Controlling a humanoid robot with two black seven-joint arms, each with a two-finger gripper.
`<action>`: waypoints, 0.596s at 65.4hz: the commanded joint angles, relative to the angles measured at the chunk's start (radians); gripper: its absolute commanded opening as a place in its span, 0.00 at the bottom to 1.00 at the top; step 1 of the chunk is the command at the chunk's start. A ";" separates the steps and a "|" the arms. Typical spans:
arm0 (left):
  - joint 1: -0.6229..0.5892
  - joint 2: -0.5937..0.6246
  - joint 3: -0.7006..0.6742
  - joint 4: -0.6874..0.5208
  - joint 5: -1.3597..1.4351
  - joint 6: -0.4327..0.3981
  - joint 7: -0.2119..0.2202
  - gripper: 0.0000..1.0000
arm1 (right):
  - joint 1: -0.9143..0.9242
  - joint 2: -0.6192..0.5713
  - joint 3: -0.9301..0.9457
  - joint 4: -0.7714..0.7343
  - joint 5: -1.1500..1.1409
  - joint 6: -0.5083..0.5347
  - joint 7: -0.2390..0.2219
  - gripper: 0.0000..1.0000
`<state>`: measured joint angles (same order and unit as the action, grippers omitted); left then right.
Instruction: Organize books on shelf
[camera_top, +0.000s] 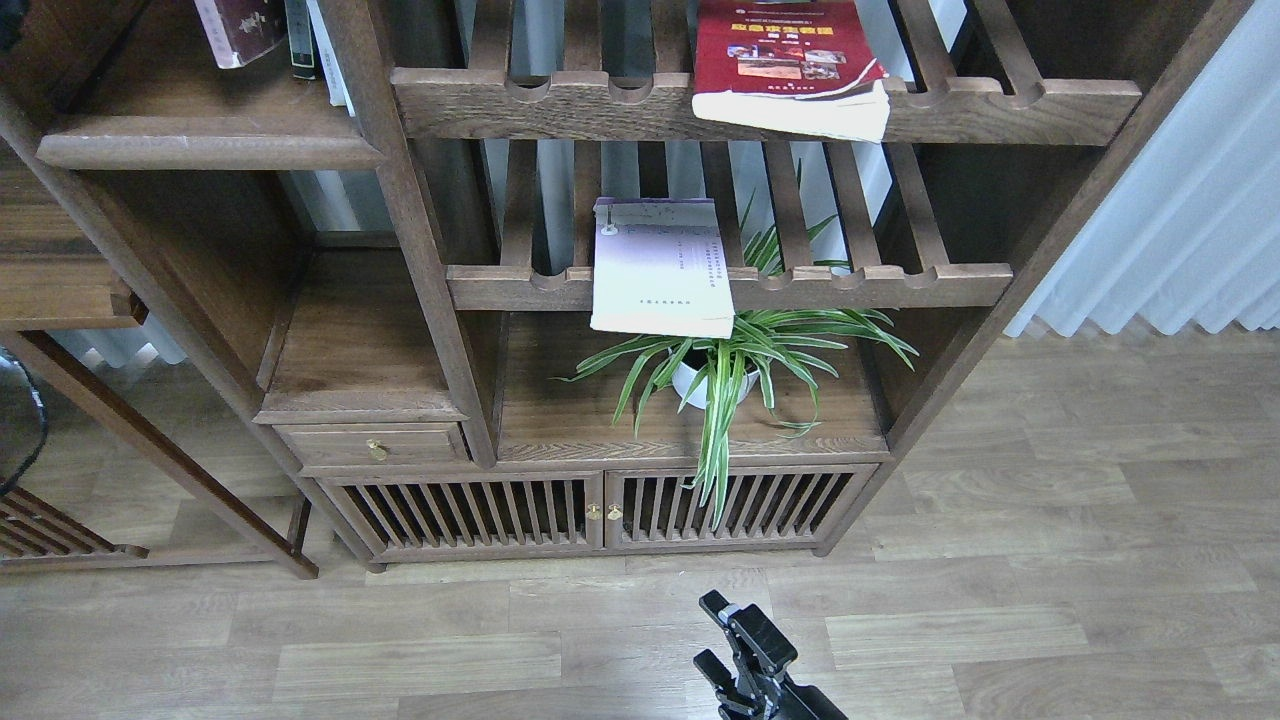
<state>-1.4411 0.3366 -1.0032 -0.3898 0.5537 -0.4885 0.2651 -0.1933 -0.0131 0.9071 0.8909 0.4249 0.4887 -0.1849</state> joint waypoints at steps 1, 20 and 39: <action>0.019 0.001 -0.017 -0.070 -0.009 0.000 0.000 0.95 | 0.009 0.002 0.003 0.000 0.000 0.000 0.019 1.00; 0.163 0.165 -0.051 -0.257 -0.144 0.000 0.003 1.00 | 0.098 -0.001 0.009 0.016 0.000 0.000 0.130 1.00; 0.551 0.401 -0.176 -0.655 -0.422 0.000 0.008 1.00 | 0.130 -0.002 0.041 0.117 0.000 0.000 0.128 1.00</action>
<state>-1.0459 0.6737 -1.1124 -0.9055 0.2399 -0.4892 0.2700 -0.0700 -0.0121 0.9284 0.9708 0.4241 0.4889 -0.0560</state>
